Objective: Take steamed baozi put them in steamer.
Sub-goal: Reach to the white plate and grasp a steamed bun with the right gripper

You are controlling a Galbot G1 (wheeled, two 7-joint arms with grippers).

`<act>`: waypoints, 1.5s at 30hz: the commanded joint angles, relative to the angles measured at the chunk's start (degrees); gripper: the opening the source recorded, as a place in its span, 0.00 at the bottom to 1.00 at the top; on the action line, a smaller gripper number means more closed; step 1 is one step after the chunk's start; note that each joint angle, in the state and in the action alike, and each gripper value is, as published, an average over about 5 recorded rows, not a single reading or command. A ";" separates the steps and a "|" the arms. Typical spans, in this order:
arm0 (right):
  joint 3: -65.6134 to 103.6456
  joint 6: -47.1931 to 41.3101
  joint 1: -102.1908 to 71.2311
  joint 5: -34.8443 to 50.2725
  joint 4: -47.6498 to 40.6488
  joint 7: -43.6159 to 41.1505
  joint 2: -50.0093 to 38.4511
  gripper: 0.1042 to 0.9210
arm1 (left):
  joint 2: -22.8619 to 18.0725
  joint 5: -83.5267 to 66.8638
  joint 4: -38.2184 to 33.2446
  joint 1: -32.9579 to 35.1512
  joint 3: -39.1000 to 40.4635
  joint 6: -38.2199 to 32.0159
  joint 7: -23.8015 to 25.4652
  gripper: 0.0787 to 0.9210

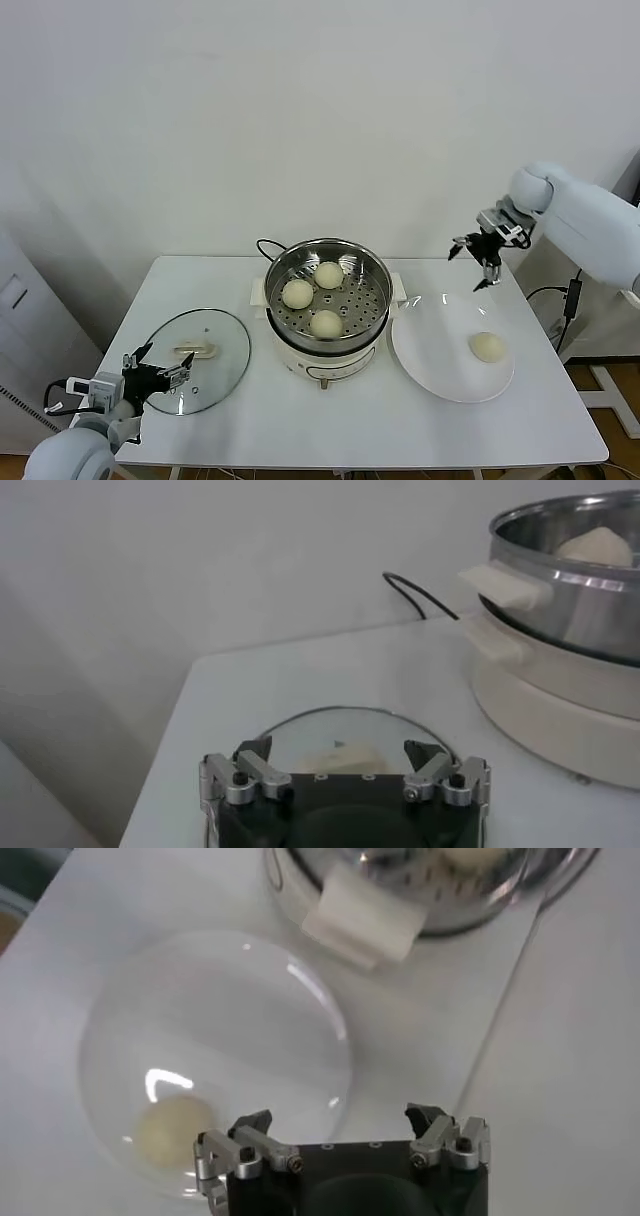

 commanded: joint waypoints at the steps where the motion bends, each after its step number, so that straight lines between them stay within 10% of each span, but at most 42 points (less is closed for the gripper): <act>1: 1.70 -7.38 -7.68 -0.10 -0.83 0.34 -3.87 0.88 | -0.02 -0.04 0.02 0.16 -0.08 -0.06 0.03 0.88; 35: 15.94 -5.79 -21.83 -11.52 -4.82 1.79 -1.42 0.88 | 0.12 0.08 -0.38 0.26 0.02 -0.01 0.02 0.88; 45: 17.21 -5.27 -21.82 -13.77 -5.98 1.66 -0.79 0.73 | 0.04 0.09 -0.47 0.22 0.04 0.03 -0.02 0.88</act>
